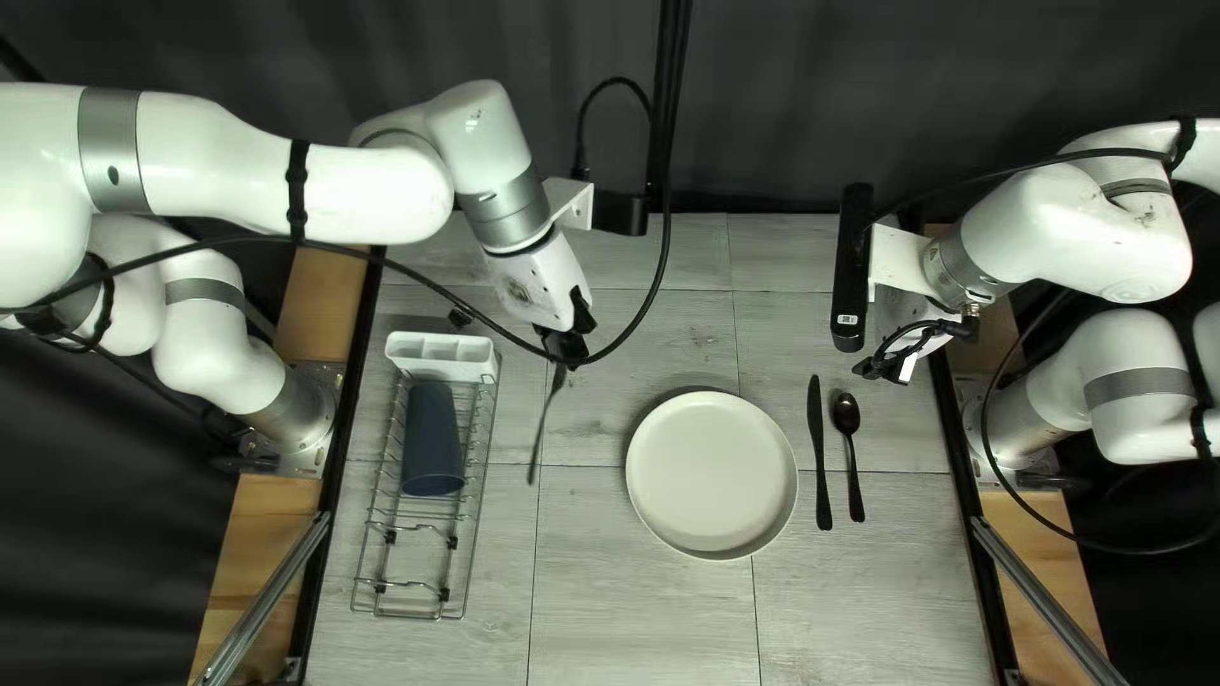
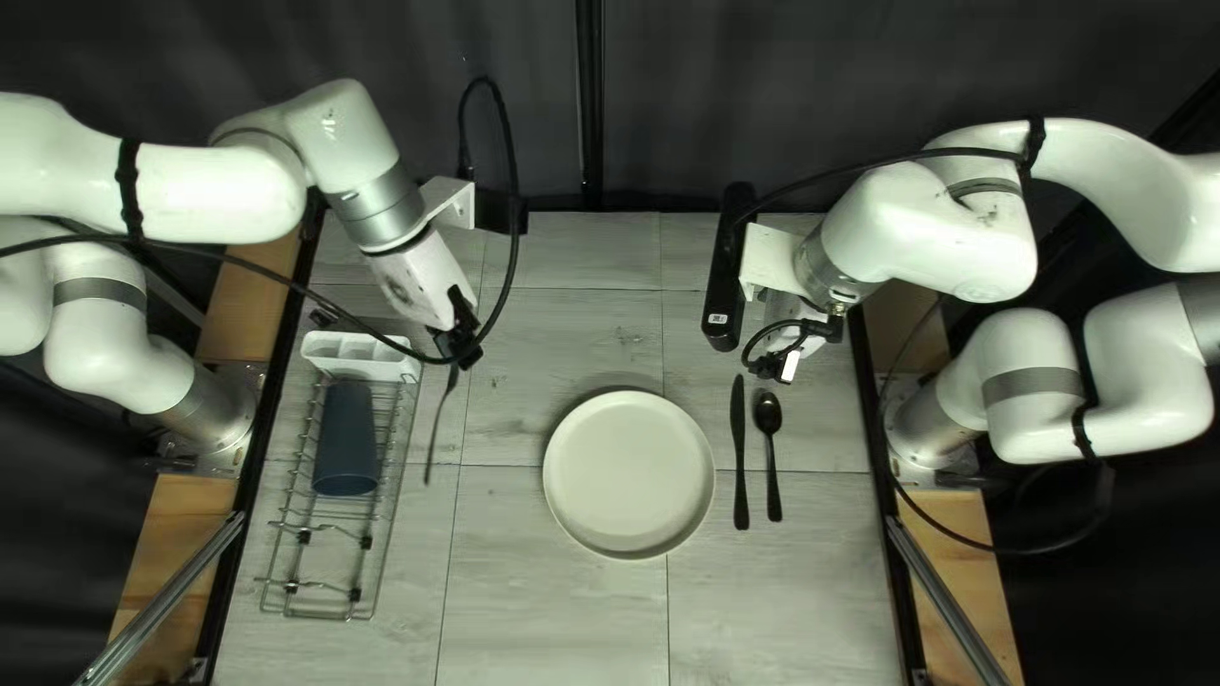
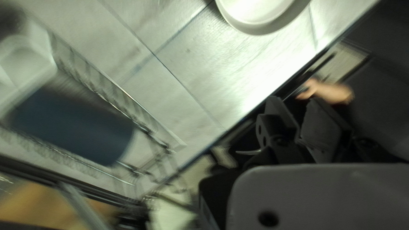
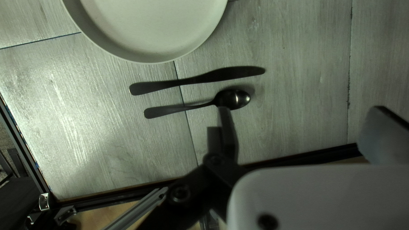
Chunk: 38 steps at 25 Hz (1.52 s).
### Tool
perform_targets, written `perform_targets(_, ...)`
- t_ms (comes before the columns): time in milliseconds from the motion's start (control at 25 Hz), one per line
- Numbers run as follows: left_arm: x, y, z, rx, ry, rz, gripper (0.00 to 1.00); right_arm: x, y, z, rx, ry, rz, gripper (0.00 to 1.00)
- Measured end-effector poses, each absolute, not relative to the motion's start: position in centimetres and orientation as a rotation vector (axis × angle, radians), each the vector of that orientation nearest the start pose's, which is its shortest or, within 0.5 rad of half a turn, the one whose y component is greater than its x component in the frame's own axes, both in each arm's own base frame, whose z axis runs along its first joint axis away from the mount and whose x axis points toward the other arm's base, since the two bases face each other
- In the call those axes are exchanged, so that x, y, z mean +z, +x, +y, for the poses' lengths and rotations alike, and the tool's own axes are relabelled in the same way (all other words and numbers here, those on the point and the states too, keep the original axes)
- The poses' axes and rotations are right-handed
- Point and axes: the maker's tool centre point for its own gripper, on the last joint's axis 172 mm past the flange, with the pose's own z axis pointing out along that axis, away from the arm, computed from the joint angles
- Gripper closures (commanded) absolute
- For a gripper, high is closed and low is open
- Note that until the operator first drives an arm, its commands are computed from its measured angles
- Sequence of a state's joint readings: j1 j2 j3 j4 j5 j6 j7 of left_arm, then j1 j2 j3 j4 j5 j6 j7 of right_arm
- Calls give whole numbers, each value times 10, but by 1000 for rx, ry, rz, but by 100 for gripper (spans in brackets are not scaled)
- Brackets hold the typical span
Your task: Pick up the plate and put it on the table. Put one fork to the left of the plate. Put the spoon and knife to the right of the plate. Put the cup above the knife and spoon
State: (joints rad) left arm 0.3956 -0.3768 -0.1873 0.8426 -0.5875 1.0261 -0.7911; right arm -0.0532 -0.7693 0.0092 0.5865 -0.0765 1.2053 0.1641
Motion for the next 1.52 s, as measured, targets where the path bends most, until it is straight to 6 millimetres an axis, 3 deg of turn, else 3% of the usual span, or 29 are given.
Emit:
perform_targets(200, 279, 440, -12, -68, -2879, -2223, 100, 263, 300, -31, -249, -3189, 301, 0)
perform_targets(440, 252, 454, -21, 151, -2622, -2347, 100, 263, 300, -31, -249, -3189, 301, 0)
perform_targets(720, 243, 457, -25, 196, -2577, -2362, 100, 263, 300, -31, -249, -3188, 301, 0)
perform_targets(1080, 187, 454, -37, 274, -2424, -2425, 100, 263, 300, -31, -249, -3188, 301, 0)
perform_targets(1520, 129, 445, -30, 379, -2343, -2452, 100, 263, 300, -31, -249, -3188, 301, 0)
